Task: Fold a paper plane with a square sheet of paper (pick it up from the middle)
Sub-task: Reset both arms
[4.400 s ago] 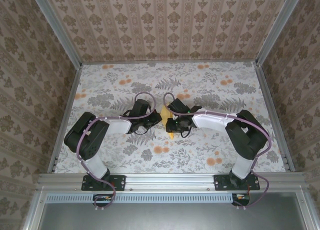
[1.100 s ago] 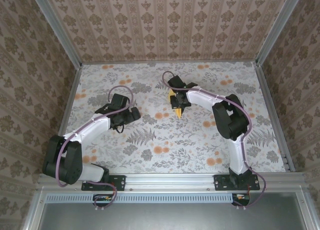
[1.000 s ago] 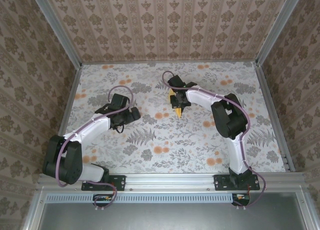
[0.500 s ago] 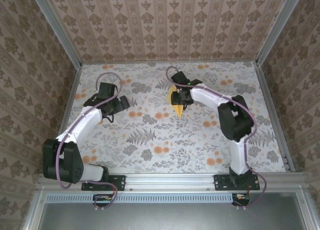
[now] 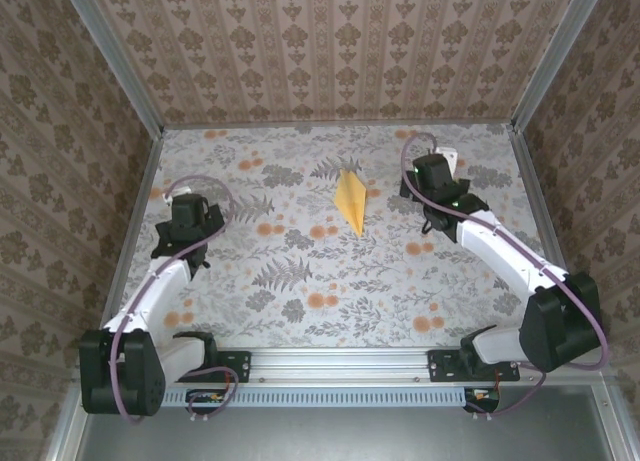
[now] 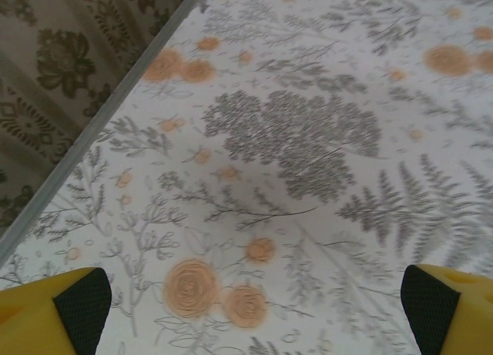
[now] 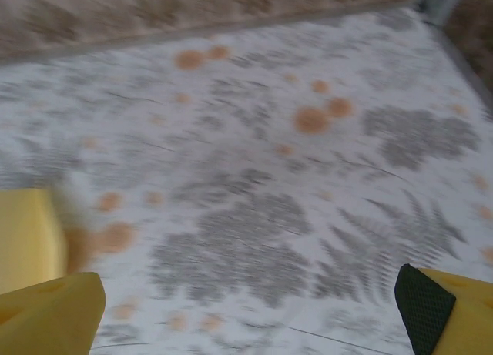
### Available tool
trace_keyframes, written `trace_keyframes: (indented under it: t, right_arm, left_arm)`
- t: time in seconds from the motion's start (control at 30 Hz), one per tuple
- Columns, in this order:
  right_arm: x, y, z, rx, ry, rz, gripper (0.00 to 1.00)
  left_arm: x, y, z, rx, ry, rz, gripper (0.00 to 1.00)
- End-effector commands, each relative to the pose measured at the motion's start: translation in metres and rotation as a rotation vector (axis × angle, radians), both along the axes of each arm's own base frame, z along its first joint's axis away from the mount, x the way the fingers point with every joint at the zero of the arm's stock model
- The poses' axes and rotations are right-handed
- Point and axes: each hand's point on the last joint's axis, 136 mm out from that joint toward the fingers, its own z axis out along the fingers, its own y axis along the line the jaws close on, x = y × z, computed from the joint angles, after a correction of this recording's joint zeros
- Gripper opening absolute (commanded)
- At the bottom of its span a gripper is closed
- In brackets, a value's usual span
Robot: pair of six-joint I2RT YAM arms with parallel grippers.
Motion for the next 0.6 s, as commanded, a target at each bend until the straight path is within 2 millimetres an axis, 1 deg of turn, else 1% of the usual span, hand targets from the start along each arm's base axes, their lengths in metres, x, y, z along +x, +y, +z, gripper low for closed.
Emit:
trace_keyframes:
  t: [0.0,0.07,0.13,0.23,0.33,0.4,0.43,0.5,0.57]
  right_arm:
    - [-0.012,-0.047,-0.007,-0.124,-0.039,-0.151,1.0]
    - [-0.016,-0.062,-0.023,-0.136,-0.045,-0.178,1.0]
    - [-0.017,-0.068,-0.038,-0.145,-0.055,-0.168,1.0]
    - [-0.014,-0.064,-0.052,-0.14,-0.086,-0.102,1.0]
    - [-0.007,-0.061,-0.06,-0.137,-0.128,-0.039,1.0]
    - [-0.004,-0.057,-0.066,-0.143,-0.146,0.004,1.0]
    - [-0.002,-0.055,-0.067,-0.147,-0.162,0.028,1.0]
    - [0.001,-0.048,-0.065,-0.137,-0.194,0.08,1.0]
    - [0.003,-0.044,-0.063,-0.126,-0.227,0.125,1.0]
  left_arm:
    - [0.017,0.015,0.022,0.107,-0.149,0.012,1.0]
    - [0.022,0.013,0.013,0.118,-0.16,-0.013,1.0]
    - [0.027,0.008,0.004,0.127,-0.169,-0.06,1.0]
    - [0.036,0.001,-0.006,0.119,-0.193,-0.134,1.0]
    - [0.044,-0.008,-0.008,0.097,-0.248,-0.207,1.0]
    - [0.049,-0.015,-0.005,0.089,-0.303,-0.256,1.0]
    - [0.05,-0.019,-0.005,0.095,-0.323,-0.283,1.0]
    - [0.052,-0.022,-0.01,0.081,-0.33,-0.312,1.0]
    - [0.049,-0.023,-0.015,0.08,-0.361,-0.322,1.0]
